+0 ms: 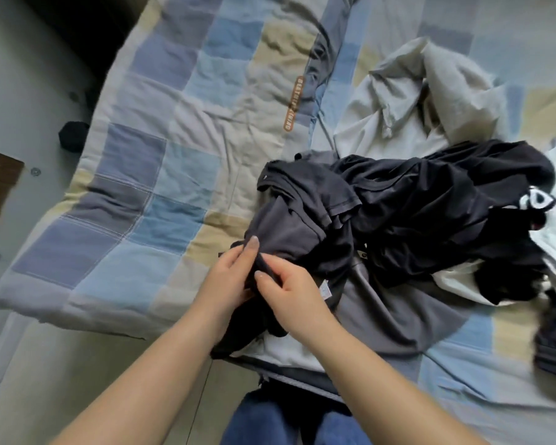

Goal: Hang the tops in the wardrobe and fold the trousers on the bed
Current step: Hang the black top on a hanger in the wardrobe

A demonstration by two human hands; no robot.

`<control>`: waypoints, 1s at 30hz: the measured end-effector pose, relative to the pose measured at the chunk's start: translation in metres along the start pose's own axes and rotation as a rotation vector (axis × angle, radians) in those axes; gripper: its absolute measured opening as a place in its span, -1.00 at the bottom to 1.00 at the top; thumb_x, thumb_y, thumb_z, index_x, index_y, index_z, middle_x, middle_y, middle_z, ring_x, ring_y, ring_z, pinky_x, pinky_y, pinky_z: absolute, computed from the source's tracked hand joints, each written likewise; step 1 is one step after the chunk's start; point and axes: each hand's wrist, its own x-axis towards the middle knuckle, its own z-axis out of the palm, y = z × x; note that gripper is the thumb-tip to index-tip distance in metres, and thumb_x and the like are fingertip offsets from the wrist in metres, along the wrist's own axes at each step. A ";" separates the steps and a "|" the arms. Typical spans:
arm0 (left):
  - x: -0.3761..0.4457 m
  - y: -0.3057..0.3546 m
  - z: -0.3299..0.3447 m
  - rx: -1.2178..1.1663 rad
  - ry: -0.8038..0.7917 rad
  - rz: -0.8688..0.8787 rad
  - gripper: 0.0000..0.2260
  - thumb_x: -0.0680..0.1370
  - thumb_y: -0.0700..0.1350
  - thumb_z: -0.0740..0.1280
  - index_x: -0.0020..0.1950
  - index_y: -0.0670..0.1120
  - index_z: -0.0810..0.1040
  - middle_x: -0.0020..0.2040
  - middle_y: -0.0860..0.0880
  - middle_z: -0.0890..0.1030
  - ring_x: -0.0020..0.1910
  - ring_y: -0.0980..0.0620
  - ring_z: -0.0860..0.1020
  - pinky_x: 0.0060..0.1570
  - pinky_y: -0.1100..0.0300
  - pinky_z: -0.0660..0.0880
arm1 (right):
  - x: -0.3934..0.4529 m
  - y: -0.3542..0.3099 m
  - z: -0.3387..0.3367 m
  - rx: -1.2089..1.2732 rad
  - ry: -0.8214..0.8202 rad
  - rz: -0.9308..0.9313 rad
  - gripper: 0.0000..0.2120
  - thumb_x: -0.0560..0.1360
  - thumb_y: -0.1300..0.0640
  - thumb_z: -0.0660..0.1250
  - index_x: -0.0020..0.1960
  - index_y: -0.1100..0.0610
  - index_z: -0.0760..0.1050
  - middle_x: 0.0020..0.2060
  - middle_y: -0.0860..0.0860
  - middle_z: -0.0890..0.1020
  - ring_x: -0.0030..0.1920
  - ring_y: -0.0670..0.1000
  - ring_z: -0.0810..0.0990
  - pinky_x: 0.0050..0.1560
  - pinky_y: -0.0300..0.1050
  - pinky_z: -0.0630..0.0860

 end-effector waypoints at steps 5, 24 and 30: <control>-0.038 0.066 -0.004 -0.050 -0.118 -0.038 -0.84 0.57 -0.25 0.26 -0.07 -0.16 0.64 -0.21 -0.11 0.68 -0.24 0.00 0.65 -0.29 0.23 0.57 | -0.033 -0.056 -0.001 -0.223 -0.057 -0.109 -0.85 0.55 0.12 0.24 0.02 0.13 0.56 -0.13 0.05 0.61 -0.11 -0.01 0.53 0.01 -0.03 0.46; -0.217 0.151 0.040 0.627 -0.460 0.354 -0.81 0.55 -0.09 0.36 0.15 0.01 0.61 0.05 0.08 0.68 0.09 0.16 0.61 0.16 0.21 0.51 | -0.116 -0.190 -0.106 0.351 0.221 0.181 -0.83 0.50 0.24 0.22 -0.10 0.26 0.59 -0.18 0.25 0.54 -0.17 0.19 0.50 -0.10 0.10 0.43; -0.229 0.189 0.049 0.791 -0.289 0.760 -0.96 0.49 -0.02 0.42 -0.15 0.08 0.58 -0.14 0.12 0.63 -0.09 0.24 0.57 0.00 0.29 0.48 | -0.180 -0.255 -0.129 0.171 0.253 -0.093 -0.72 0.52 0.29 0.17 -0.21 0.08 0.60 -0.31 0.06 0.60 -0.25 0.01 0.57 -0.15 -0.11 0.47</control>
